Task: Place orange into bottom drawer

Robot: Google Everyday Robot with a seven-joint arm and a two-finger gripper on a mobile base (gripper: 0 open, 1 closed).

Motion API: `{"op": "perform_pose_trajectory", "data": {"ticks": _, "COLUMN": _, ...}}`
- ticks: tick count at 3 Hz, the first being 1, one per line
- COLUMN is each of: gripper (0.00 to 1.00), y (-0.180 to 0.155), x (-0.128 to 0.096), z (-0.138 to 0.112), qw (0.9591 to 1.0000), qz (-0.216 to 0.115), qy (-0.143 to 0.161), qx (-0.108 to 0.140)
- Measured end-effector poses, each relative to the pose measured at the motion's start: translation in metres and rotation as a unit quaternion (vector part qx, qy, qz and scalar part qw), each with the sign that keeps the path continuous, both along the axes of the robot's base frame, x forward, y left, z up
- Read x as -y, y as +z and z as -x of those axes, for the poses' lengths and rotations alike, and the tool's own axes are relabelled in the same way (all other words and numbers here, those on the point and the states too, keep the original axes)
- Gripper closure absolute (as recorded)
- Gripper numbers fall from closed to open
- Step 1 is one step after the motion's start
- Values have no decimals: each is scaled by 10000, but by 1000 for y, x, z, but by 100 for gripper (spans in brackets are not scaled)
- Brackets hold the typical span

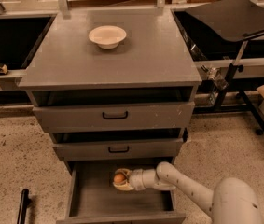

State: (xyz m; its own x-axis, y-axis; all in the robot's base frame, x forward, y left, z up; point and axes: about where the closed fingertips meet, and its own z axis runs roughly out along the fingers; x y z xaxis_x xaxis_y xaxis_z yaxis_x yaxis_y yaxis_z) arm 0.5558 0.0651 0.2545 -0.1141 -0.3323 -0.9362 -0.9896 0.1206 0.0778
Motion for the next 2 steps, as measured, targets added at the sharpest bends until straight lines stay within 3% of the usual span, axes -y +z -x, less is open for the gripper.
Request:
{"op": "perform_pose_trajectory", "data": {"ticks": 1, "gripper": 100, "y": -105, "x": 6, "z": 11, "qw": 9920, "qz": 864, "qy": 682, "qx": -616}}
{"op": "perform_pose_trajectory", "data": {"ticks": 2, "gripper": 100, "y": -141, "x": 13, "z": 8, "qw": 9873, "qz": 1104, "qy": 990, "qx": -568}}
